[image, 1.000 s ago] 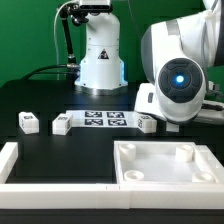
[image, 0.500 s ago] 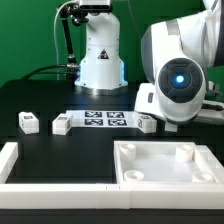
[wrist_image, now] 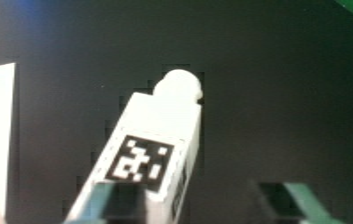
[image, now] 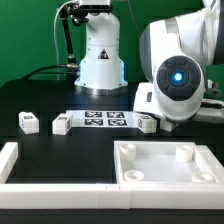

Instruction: Assemble square table

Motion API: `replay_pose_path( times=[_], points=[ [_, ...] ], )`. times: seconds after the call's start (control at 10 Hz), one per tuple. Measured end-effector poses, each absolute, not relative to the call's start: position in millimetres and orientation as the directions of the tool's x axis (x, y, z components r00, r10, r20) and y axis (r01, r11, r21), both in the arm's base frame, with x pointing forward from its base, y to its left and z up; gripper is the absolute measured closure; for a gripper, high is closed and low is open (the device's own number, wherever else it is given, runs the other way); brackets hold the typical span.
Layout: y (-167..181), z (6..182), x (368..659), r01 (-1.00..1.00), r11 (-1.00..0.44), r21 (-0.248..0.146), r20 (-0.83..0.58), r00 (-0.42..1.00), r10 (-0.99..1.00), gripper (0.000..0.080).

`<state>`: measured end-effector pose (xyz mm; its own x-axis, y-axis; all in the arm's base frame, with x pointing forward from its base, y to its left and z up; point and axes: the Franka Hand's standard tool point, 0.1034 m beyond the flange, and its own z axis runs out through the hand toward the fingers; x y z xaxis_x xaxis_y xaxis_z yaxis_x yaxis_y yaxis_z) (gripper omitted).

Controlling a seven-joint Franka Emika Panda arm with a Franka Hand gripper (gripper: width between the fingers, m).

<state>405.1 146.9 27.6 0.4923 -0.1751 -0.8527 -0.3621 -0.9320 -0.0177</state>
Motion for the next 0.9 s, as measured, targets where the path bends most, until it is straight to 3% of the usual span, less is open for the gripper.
replay_pose_path(
  times=[0.1,0.2,0.3,0.4,0.5,0.9],
  points=[
    [146.9,30.2,407.0,-0.360,-0.933,-0.023,-0.849,0.499,-0.171,0.0371],
    [147.0,32.5,408.6,-0.360,-0.933,-0.026,-0.847,0.504,-0.171,0.0371],
    [147.1,34.6,410.2,-0.360,-0.933,-0.027,-0.844,0.508,-0.172,0.0211],
    [147.8,35.2,410.4,-0.358,-0.933,-0.025,-0.843,0.509,-0.173,0.0169],
    [144.3,37.6,412.4,-0.315,-0.949,-0.002,-0.831,0.528,-0.173,0.0169],
    [144.3,39.9,415.4,-0.284,-0.959,0.000,-0.820,0.549,-0.163,0.0151]
  ],
)
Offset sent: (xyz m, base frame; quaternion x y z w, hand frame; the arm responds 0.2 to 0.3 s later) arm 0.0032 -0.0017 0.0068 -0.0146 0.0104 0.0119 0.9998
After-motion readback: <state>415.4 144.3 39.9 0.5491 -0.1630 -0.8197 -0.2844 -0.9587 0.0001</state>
